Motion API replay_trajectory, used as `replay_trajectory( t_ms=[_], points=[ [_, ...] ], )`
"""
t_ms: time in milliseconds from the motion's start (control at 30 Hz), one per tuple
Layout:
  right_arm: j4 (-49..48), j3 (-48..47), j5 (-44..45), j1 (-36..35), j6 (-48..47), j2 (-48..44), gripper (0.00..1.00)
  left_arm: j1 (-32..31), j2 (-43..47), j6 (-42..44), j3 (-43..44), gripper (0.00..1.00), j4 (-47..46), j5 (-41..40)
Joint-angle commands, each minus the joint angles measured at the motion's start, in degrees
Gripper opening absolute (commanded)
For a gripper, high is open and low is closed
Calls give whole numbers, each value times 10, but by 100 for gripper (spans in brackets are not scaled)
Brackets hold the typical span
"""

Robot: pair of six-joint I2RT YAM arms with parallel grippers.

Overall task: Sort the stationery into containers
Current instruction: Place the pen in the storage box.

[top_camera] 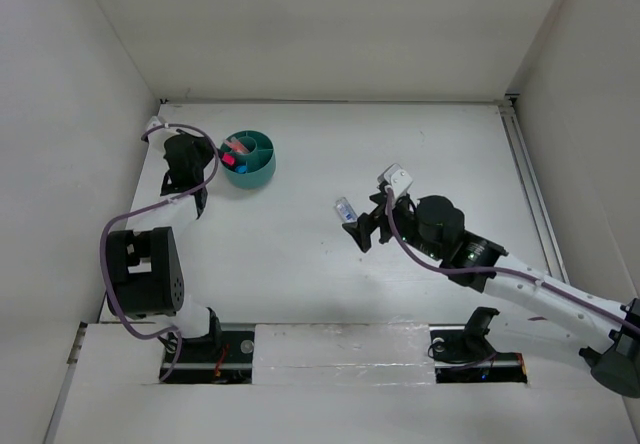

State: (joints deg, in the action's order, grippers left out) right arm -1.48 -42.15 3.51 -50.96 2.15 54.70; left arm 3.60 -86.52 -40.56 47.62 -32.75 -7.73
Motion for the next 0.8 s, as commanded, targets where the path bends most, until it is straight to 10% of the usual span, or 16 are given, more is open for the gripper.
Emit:
replay_trajectory(
  t_ms=[0,767],
  points=[
    [-26,6,9,3,-5,-12,100,4,-1,1,-1,3,-36,1],
    [-31,11,-13,20,-5,-17,100,-18,-7,18,-17,39,-59,-12]
  ],
)
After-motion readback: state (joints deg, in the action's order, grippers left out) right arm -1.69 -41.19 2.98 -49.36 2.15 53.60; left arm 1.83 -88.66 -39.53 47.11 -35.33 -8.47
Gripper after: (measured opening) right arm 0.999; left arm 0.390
